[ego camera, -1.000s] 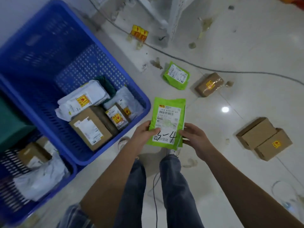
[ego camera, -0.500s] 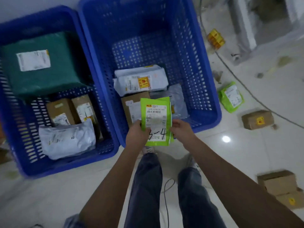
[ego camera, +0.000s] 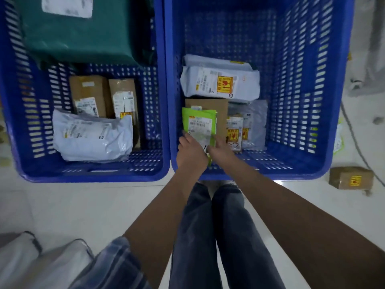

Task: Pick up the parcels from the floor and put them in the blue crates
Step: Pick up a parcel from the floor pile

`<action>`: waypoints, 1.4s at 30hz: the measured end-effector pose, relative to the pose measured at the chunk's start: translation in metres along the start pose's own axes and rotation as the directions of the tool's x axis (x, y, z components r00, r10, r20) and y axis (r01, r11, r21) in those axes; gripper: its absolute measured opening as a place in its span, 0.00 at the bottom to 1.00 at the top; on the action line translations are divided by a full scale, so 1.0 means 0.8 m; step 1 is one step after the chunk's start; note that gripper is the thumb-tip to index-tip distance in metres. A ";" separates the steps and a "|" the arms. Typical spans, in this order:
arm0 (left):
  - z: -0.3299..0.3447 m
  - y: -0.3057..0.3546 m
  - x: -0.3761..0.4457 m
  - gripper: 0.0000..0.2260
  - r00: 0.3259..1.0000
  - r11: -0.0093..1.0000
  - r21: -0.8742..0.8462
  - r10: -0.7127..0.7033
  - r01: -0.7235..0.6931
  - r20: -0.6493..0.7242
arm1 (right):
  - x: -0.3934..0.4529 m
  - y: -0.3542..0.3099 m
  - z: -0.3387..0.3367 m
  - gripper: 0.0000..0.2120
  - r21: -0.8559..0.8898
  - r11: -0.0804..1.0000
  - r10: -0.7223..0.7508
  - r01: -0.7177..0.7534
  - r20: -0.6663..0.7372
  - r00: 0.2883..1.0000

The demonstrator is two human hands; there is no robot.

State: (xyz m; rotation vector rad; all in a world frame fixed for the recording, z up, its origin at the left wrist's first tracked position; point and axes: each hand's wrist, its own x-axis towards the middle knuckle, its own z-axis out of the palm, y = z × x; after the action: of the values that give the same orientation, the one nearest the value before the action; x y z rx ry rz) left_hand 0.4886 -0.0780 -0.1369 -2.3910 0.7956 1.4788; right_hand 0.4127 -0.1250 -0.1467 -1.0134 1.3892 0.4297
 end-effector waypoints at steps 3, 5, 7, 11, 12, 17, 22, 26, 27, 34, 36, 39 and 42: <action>0.030 -0.006 0.001 0.41 0.992 0.979 0.203 0.024 0.001 -0.121 | 0.019 0.015 0.016 0.29 -0.157 0.987 -0.018 0.012 -0.034 0.999; 0.047 -0.011 -0.005 0.34 0.974 0.926 0.377 0.111 -0.029 -0.198 | 0.022 0.028 0.018 0.30 -0.333 0.942 -0.030 0.032 0.010 0.999; 0.056 -0.017 -0.012 0.26 0.967 0.897 0.435 0.177 -0.081 -0.185 | 0.021 0.038 0.009 0.33 -0.521 0.851 -0.024 0.058 0.072 0.997; 0.051 -0.021 -0.016 0.16 0.995 0.938 0.333 0.101 -0.093 -0.007 | 0.012 0.050 -0.020 0.34 -0.671 0.738 0.032 0.073 0.143 0.989; 0.045 -0.018 -0.012 0.16 0.996 0.934 0.345 0.077 -0.088 0.046 | 0.008 0.051 -0.027 0.32 -0.674 0.734 0.024 0.084 0.150 0.988; 0.012 0.002 0.008 0.15 0.990 0.912 0.403 0.025 -0.081 0.142 | -0.019 0.056 -0.066 0.16 -0.350 0.934 -0.080 0.078 0.010 0.997; 0.001 0.032 0.013 0.12 0.993 0.901 0.418 0.094 -0.117 0.073 | -0.061 0.097 -0.121 0.10 0.116 0.962 -0.174 0.248 -0.440 0.881; 0.028 0.076 -0.016 0.11 0.943 0.872 0.384 0.333 -0.305 -0.008 | -0.084 0.165 -0.170 0.10 0.316 0.922 0.050 0.222 -0.667 0.744; 0.038 0.087 -0.024 0.10 0.927 0.858 0.379 0.374 -0.346 0.000 | -0.087 0.185 -0.179 0.10 0.390 0.898 0.137 0.204 -0.688 0.713; 0.115 0.172 -0.079 0.09 0.899 0.875 0.224 0.439 -0.429 0.007 | -0.120 0.298 -0.240 0.11 0.837 0.545 0.525 -0.052 -0.293 0.799; 0.131 0.200 -0.089 0.08 0.899 0.881 0.197 0.439 -0.431 0.004 | -0.134 0.320 -0.254 0.10 0.773 0.596 0.470 -0.216 -0.118 0.875; 0.153 0.250 -0.098 0.08 0.876 0.863 0.192 0.482 -0.467 -0.033 | -0.144 0.346 -0.282 0.06 0.589 0.751 0.397 -0.299 -0.041 0.917; 0.173 0.302 -0.106 0.08 0.838 0.831 0.195 0.541 -0.522 -0.064 | -0.144 0.364 -0.320 0.06 0.607 0.760 0.364 -0.232 -0.102 0.926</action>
State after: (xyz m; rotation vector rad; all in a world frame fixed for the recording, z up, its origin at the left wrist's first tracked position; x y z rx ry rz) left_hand 0.2215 -0.1880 -0.1050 -2.2411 1.6583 1.3681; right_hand 0.0109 -0.1361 -0.1025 -0.3242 1.7459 0.0954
